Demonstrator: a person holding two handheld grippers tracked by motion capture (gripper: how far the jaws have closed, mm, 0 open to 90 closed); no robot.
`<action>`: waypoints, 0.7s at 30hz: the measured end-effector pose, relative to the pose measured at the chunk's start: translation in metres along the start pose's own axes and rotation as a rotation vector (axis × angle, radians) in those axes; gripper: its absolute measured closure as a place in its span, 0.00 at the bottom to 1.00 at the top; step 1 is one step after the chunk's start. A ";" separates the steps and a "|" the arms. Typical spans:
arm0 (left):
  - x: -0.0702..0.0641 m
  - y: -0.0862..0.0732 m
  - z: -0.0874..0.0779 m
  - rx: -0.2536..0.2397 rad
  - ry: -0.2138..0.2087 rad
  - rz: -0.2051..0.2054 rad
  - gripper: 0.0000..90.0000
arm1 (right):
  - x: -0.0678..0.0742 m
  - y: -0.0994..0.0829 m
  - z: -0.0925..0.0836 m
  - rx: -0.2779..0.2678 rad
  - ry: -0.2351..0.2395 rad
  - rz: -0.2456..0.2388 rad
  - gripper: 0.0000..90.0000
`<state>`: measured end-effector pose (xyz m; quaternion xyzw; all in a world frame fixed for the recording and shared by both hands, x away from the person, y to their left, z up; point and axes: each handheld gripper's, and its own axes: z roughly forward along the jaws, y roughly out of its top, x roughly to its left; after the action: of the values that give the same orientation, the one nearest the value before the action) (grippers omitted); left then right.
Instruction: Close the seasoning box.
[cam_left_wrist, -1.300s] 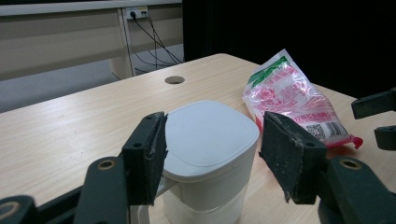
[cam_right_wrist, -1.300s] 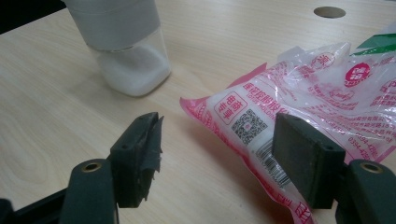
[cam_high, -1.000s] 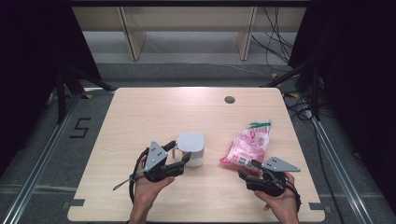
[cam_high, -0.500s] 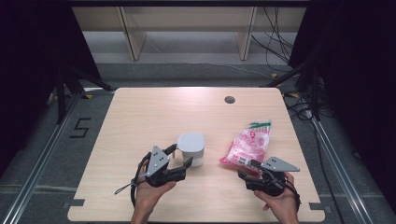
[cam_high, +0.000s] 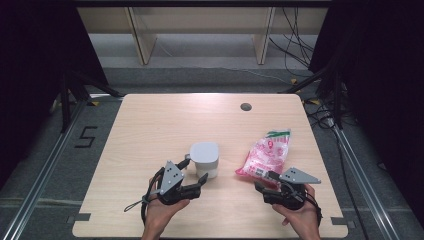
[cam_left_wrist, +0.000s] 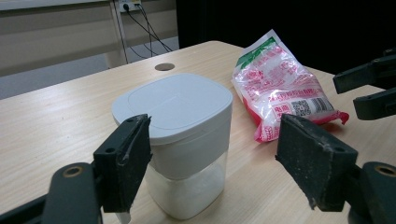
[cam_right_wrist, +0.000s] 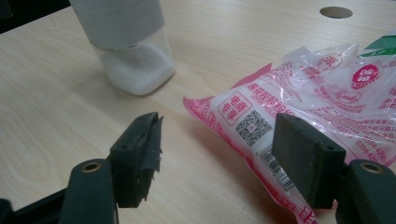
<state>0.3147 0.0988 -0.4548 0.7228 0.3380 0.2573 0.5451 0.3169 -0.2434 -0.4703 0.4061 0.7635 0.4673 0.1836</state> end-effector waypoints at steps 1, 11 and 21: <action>0.000 0.000 0.000 -0.004 -0.008 0.018 0.27 | 0.000 0.000 0.000 0.003 -0.005 -0.002 0.37; -0.007 -0.005 -0.006 -0.009 -0.022 0.031 0.26 | 0.001 0.000 0.000 0.006 -0.001 -0.011 0.37; -0.007 -0.015 -0.008 -0.011 -0.021 0.072 0.25 | 0.002 0.002 0.001 0.014 0.008 -0.008 0.37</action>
<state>0.3011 0.1009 -0.4669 0.7342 0.3047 0.2709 0.5429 0.3166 -0.2407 -0.4689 0.4023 0.7693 0.4627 0.1797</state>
